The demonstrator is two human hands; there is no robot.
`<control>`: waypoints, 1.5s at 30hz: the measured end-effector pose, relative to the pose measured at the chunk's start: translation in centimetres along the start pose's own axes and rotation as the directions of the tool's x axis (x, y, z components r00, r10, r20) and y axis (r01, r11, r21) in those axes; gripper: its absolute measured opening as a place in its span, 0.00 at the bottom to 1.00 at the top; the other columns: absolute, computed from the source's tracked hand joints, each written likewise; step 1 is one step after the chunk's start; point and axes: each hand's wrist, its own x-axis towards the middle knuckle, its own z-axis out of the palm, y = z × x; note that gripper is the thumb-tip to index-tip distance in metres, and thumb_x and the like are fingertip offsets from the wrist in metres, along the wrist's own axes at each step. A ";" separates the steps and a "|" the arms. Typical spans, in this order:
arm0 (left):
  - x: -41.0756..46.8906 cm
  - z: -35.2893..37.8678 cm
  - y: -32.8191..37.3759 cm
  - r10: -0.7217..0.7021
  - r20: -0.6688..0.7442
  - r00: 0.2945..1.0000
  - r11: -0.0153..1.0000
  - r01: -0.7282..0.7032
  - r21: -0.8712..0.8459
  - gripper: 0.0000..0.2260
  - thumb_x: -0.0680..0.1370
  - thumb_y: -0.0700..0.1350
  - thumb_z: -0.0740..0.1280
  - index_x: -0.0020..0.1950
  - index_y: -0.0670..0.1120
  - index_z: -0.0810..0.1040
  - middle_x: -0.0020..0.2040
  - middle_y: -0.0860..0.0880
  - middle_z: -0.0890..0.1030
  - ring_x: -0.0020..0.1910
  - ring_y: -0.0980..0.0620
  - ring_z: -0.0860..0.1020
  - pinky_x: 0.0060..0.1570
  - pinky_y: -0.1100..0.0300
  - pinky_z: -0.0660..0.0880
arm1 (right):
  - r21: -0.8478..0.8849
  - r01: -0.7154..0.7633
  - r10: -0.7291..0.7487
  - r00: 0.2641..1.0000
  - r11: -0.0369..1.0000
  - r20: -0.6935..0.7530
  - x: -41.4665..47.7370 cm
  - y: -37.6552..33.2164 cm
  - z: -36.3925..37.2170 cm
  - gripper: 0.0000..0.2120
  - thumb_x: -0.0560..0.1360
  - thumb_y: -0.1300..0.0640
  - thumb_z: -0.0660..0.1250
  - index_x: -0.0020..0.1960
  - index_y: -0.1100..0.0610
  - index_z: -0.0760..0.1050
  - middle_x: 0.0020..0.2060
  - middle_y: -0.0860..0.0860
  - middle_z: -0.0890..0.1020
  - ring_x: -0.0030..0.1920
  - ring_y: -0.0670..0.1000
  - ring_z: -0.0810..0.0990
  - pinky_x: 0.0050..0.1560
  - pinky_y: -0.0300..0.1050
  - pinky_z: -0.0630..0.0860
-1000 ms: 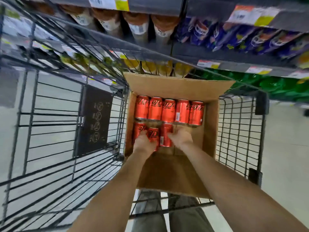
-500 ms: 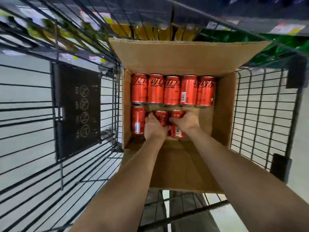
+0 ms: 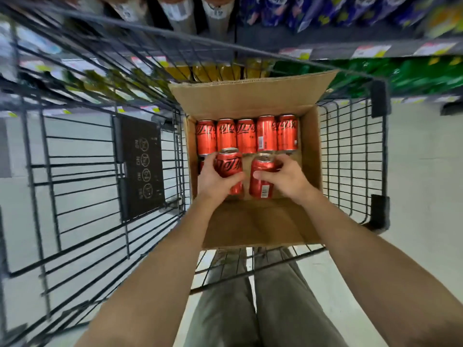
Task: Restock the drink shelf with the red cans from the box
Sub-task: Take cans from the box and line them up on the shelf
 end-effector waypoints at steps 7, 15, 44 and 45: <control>-6.0 -4.6 9.0 0.273 0.060 0.960 0.962 -0.271 -0.034 0.46 0.60 0.56 0.84 0.74 0.53 0.69 0.64 0.56 0.80 0.63 0.57 0.79 0.69 0.55 0.73 | -0.041 0.210 -0.214 0.968 0.977 -0.132 -6.9 -8.2 -4.7 0.28 0.66 0.56 0.82 0.62 0.51 0.75 0.48 0.40 0.80 0.47 0.35 0.79 0.54 0.32 0.76; -12.8 -6.2 19.8 0.544 0.056 0.837 0.839 -0.544 -0.031 0.39 0.68 0.45 0.83 0.74 0.55 0.68 0.63 0.60 0.77 0.59 0.63 0.77 0.58 0.74 0.69 | -0.058 0.401 -0.397 0.860 0.914 -0.321 -15.5 -14.0 -11.3 0.35 0.61 0.48 0.82 0.66 0.52 0.77 0.56 0.47 0.83 0.55 0.46 0.82 0.63 0.51 0.78; -44.0 19.8 38.3 0.822 -0.012 0.569 0.569 -0.822 0.002 0.36 0.67 0.48 0.84 0.70 0.57 0.71 0.60 0.59 0.80 0.58 0.63 0.79 0.61 0.59 0.76 | -0.134 0.758 -0.716 0.521 0.638 -0.464 -42.3 -3.2 -49.6 0.18 0.67 0.53 0.81 0.49 0.38 0.77 0.46 0.40 0.85 0.49 0.41 0.83 0.59 0.48 0.80; -44.2 20.3 38.8 0.817 -0.018 0.577 0.577 -0.817 -0.002 0.37 0.67 0.48 0.84 0.70 0.57 0.70 0.60 0.60 0.80 0.59 0.63 0.79 0.61 0.58 0.76 | -0.128 0.763 -0.720 0.521 0.634 -0.458 -42.3 -3.3 -50.4 0.18 0.68 0.54 0.81 0.49 0.38 0.77 0.45 0.38 0.84 0.48 0.40 0.82 0.59 0.46 0.79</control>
